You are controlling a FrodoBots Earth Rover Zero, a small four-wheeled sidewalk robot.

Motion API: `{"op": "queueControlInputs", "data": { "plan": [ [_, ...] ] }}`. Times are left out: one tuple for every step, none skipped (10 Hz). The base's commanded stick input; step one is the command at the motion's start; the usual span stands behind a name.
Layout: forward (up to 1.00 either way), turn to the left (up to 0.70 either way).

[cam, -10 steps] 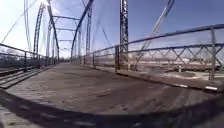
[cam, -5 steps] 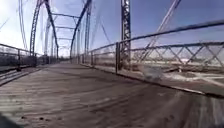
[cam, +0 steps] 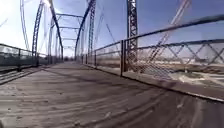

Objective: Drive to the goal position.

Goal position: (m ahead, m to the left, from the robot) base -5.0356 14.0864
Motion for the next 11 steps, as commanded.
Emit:
{"op": "queueControlInputs", "data": {
  "plan": [
    [1.0, 0.02],
    [1.0, 0.0],
    [1.0, 0.0],
    [1.0, 0.0],
    [1.0, 0.0],
    [1.0, 0.0],
    [1.0, 0.0],
    [1.0, 0.0],
    [1.0, 0.0],
    [1.0, 0.39],
    [1.0, 0.4]
  ]
}}
